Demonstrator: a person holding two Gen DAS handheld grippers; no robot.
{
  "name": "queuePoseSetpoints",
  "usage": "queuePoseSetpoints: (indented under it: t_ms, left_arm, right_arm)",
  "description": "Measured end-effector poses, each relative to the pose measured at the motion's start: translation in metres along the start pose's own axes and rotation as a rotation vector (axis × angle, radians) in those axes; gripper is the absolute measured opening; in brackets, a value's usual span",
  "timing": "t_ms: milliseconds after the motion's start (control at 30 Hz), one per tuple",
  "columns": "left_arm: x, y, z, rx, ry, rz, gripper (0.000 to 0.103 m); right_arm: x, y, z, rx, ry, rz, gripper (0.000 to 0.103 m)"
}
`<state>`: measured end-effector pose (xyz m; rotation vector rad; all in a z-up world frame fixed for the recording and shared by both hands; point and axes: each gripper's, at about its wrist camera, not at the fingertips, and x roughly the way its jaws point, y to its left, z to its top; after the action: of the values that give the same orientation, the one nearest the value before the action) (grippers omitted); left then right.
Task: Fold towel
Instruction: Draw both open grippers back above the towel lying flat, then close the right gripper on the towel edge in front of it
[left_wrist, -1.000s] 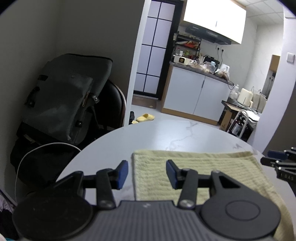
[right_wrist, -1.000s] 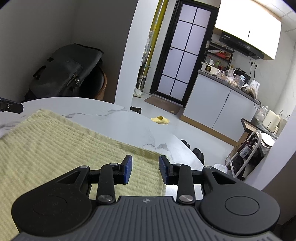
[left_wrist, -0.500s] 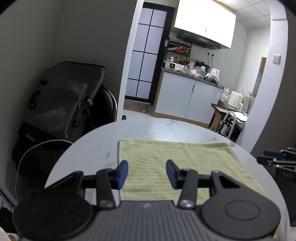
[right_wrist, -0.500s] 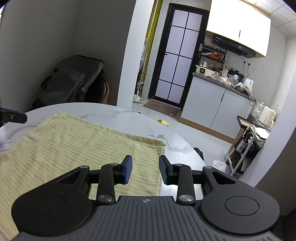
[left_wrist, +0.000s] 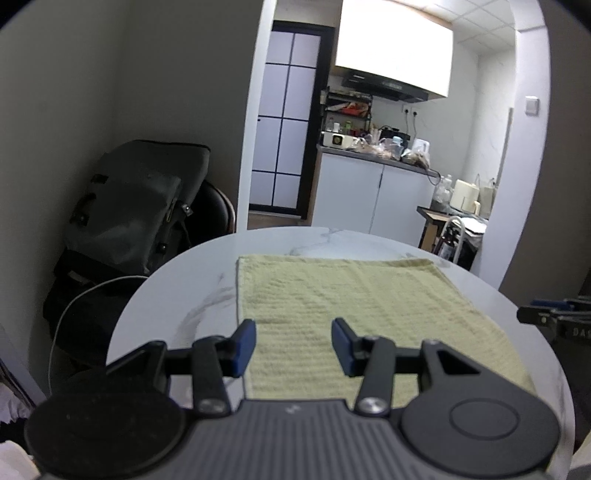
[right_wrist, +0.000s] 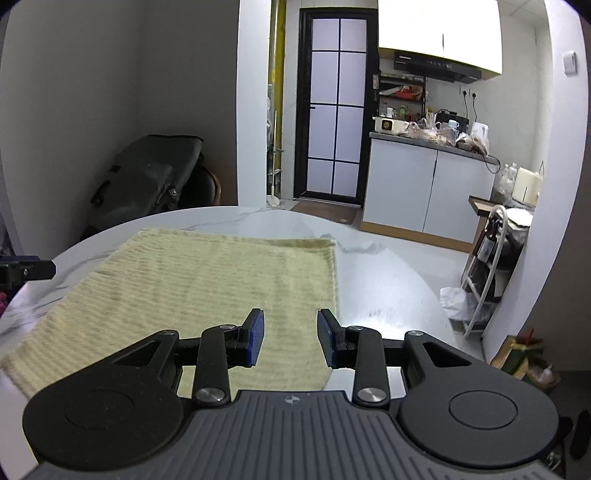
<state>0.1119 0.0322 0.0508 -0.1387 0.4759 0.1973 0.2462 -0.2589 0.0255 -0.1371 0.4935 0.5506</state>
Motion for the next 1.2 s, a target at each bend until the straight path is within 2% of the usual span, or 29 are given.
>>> queuePoseSetpoints:
  t_ms: [333,633,733,1000,1200]
  left_arm:
    - [-0.026,-0.002,-0.031,0.015,0.010,0.010,0.049]
    - [-0.035,-0.001,-0.048,0.036,0.000,0.003,0.049]
    - [-0.037,-0.002,-0.052,0.044,-0.005,-0.013,0.055]
    - [-0.041,0.003,-0.059,0.018,-0.024,-0.043,0.055]
    - [-0.038,0.005,-0.062,0.006,-0.017,-0.072,0.055]
  right_arm:
    - [-0.035,0.005,-0.018,-0.002,-0.027,0.011,0.036]
    - [-0.057,-0.003,-0.031,0.023,-0.040,-0.017,0.036]
    - [-0.057,0.003,-0.034,0.008,-0.031,0.002,0.036]
    - [-0.051,0.022,-0.051,-0.036,0.009,0.028,0.036]
    - [-0.037,0.025,-0.062,0.006,0.049,0.013,0.036]
